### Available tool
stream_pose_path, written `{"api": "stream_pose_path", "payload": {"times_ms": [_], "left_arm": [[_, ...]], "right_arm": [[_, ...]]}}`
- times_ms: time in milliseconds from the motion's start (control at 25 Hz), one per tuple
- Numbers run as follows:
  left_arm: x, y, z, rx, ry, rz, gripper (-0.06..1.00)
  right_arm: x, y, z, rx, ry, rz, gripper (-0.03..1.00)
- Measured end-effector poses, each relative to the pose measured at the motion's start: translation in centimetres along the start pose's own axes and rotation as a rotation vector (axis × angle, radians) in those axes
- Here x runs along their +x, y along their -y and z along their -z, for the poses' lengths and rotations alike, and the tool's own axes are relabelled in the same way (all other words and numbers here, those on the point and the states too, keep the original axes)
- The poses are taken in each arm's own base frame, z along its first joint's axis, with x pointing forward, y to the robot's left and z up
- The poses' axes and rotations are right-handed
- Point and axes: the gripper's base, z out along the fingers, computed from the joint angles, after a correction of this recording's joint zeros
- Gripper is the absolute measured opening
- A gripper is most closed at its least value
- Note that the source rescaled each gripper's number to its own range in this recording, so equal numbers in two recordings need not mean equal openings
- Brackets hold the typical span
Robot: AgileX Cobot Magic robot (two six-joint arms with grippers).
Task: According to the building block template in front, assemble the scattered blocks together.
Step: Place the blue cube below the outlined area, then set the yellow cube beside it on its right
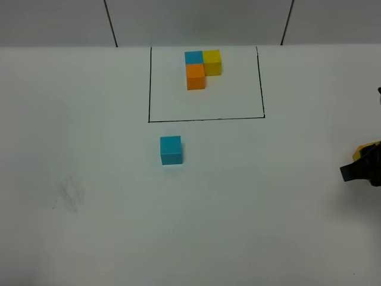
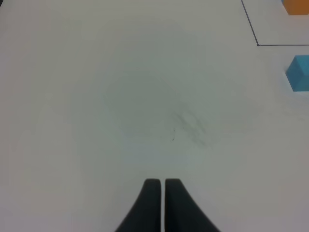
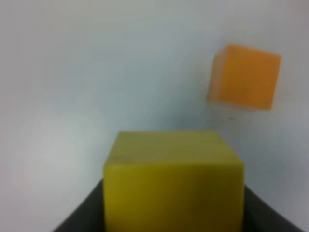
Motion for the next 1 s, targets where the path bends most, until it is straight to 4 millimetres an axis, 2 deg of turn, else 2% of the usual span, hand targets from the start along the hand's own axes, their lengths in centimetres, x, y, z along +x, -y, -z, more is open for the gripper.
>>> {"api": "stream_pose_path", "payload": {"times_ms": [200,400,480,680,1000], "left_arm": [[0.0,0.0,0.0,0.000,0.000,0.000,0.00],[0.0,0.0,0.0,0.000,0.000,0.000,0.00],[0.0,0.0,0.0,0.000,0.000,0.000,0.00],[0.0,0.0,0.0,0.000,0.000,0.000,0.00],[0.0,0.0,0.0,0.000,0.000,0.000,0.00]], "right_arm": [[-0.5,-2.4,2.3,-0.047,0.007,0.403,0.57],[1.0,-5.1,3.1,-0.140,-0.086,0.974,0.57],[1.5,-5.6,3.3,-0.169,-0.114,1.096,0.57],[1.6,-5.8,3.3,-0.179,-0.118,1.157,0.57],[1.1,-6.8,3.4,-0.250,-0.008,1.088,0.57]]}}
